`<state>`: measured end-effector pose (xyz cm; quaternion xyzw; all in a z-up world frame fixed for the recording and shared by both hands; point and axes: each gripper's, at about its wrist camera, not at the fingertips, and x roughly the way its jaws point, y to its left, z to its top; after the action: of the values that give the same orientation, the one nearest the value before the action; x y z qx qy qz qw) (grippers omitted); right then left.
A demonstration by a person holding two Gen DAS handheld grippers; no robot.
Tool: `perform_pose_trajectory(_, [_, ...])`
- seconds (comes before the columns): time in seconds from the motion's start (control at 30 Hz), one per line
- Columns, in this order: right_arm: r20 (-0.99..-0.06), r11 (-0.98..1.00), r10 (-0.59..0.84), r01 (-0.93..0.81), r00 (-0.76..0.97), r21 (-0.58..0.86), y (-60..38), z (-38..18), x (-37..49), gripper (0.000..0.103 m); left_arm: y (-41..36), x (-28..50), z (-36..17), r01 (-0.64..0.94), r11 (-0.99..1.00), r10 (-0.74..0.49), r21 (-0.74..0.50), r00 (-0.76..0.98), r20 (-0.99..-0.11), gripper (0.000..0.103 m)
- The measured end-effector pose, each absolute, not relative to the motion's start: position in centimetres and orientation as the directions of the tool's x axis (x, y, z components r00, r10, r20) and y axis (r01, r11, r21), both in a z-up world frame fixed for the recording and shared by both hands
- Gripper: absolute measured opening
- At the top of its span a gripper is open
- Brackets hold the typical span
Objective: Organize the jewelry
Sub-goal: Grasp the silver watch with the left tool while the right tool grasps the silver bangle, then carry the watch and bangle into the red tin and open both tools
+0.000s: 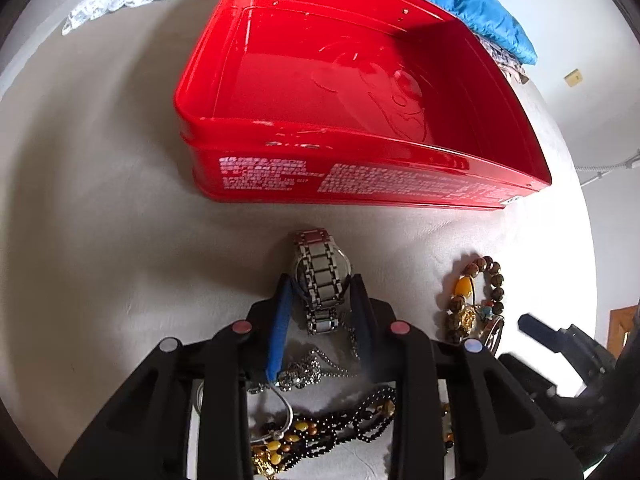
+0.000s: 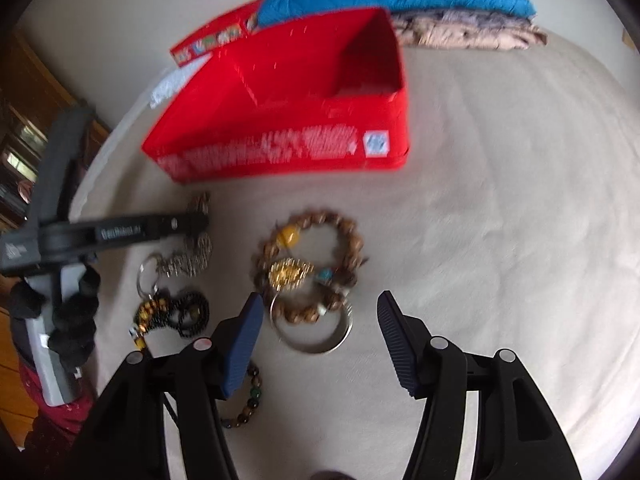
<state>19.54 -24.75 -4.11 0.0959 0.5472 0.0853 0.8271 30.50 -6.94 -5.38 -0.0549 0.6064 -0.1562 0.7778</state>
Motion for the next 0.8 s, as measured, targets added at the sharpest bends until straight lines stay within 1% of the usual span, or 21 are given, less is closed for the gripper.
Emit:
perform_pose_trajectory(0.07, [-0.902, 0.974, 0.220, -0.034, 0.371, 0.224, -24.0, -4.9, 19.7, 0.060, -7.1, 30.7, -5.4, 0.180, 0.945, -0.309, -0.274, 0.217, -0.926, 0.029])
perform_pose_trajectory(0.17, [-0.905, 0.979, 0.198, -0.034, 0.376, 0.200, -23.7, -5.3, 19.8, 0.060, -7.3, 30.4, -5.4, 0.195, 0.944, -0.306, -0.265, 0.226, -0.925, 0.035])
perform_pose_trajectory(0.2, [-0.906, 0.981, 0.187, -0.033, 0.379, 0.189, -23.7, -5.2, 19.8, 0.056, -7.3, 30.1, -5.3, 0.198, 0.945, -0.302, -0.259, 0.230, -0.925, 0.035])
perform_pose_trajectory(0.23, [-0.905, 0.982, 0.185, -0.033, 0.383, 0.187, -23.7, -5.2, 19.7, 0.049, -7.4, 30.0, -5.3, 0.201, 0.947, -0.295, -0.250, 0.236, -0.926, 0.034])
perform_pose_trajectory(0.27, [-0.904, 0.982, 0.186, -0.032, 0.384, 0.188, -23.7, -5.2, 19.6, 0.049, -7.5, 29.9, -5.3, 0.205, 0.949, -0.286, -0.239, 0.244, -0.927, 0.033])
perform_pose_trajectory(0.3, [-0.903, 0.981, 0.188, -0.031, 0.386, 0.191, -23.8, -5.2, 19.5, 0.049, -7.5, 29.8, -5.3, 0.205, 0.953, -0.274, -0.225, 0.253, -0.928, 0.029])
perform_pose_trajectory(0.43, [-0.898, 0.981, 0.188, -0.039, 0.398, 0.189, -23.7, -5.0, 18.9, 0.049, -7.3, 29.6, -5.1, 0.211, 0.950, -0.282, -0.228, 0.272, -0.920, 0.029])
perform_pose_trajectory(0.53, [-0.877, 0.977, 0.204, -0.038, 0.435, 0.208, -24.4, -3.7, 18.0, 0.049, -6.7, 28.9, -4.6, 0.217, 0.939, -0.320, -0.267, 0.261, -0.911, 0.028])
perform_pose_trajectory(0.67, [-0.842, 0.971, 0.220, -0.027, 0.493, 0.238, -26.2, -1.6, 17.0, 0.049, -6.0, 27.2, -1.6, 0.246, 0.926, -0.358, -0.287, 0.325, -0.876, 0.028])
perform_pose_trajectory(0.7, [-0.836, 0.969, 0.224, -0.025, 0.501, 0.245, -26.4, -1.2, 16.9, 0.049, -5.8, 26.9, -0.8, 0.251, 0.922, -0.369, -0.295, 0.341, -0.864, 0.016])
perform_pose_trajectory(0.73, [-0.830, 0.967, 0.230, -0.024, 0.508, 0.254, -26.6, -0.8, 16.9, 0.049, -5.6, 26.5, 0.1, 0.263, 0.912, -0.394, -0.314, 0.354, -0.848, 0.000])
perform_pose_trajectory(0.8, [-0.821, 0.961, 0.249, -0.028, 0.515, 0.274, -27.0, -0.2, 16.9, 0.049, -5.1, 25.7, 1.9, 0.279, 0.901, -0.423, -0.333, 0.386, -0.820, 0.000])
